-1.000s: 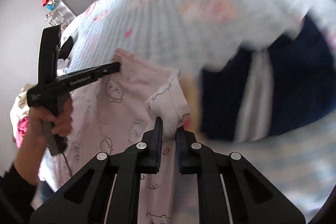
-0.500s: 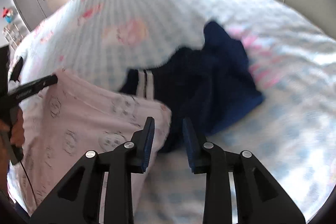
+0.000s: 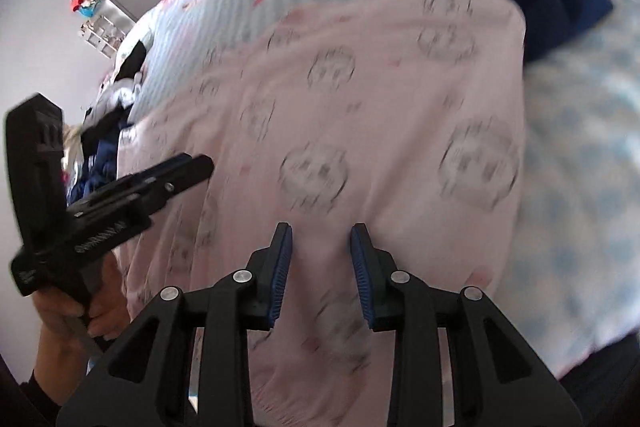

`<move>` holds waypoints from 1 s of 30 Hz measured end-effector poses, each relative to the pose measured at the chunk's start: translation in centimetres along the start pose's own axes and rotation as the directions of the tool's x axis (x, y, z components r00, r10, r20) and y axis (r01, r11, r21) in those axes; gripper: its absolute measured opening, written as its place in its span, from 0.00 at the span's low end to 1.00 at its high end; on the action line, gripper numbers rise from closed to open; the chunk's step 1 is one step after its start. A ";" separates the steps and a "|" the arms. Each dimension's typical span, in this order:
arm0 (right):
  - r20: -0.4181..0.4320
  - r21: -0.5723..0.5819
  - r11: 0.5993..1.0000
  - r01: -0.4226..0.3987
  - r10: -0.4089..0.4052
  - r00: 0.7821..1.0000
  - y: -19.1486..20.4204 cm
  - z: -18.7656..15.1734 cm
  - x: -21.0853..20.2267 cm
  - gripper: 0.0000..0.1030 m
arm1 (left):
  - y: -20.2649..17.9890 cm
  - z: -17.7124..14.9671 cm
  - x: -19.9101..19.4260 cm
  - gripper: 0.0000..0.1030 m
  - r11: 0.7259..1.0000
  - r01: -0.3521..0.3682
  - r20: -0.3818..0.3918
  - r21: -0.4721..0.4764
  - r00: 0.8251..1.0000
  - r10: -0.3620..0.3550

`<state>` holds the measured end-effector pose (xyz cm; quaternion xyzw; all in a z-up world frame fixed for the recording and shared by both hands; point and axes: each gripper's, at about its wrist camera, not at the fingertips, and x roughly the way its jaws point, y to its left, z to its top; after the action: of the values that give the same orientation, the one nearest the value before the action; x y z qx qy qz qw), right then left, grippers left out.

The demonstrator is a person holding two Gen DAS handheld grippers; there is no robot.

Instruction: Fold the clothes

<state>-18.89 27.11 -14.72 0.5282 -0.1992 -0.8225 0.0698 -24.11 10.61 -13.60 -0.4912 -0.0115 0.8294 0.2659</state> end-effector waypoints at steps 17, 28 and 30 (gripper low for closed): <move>0.045 -0.125 0.992 -0.002 0.008 0.999 3.8 -3.0 -4.2 0.31 | 1.2 -5.9 -6.4 0.43 1.000 -0.001 -0.016 0.012 1.000 0.001; -0.125 -0.423 0.906 0.009 -0.068 0.990 9.2 -9.8 -0.6 0.40 | 1.7 -13.4 -6.8 0.43 0.995 -0.050 -0.111 0.091 0.992 0.060; -0.084 -0.500 0.860 0.105 -0.169 0.982 9.7 -10.4 0.1 0.38 | 1.1 -12.8 -5.9 0.42 0.986 -0.097 -0.124 0.137 0.986 0.115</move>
<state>-10.49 15.56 -14.66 0.5562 0.0604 -0.8141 0.1557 -11.88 3.88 -15.79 -0.5261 0.0866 0.8073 0.2531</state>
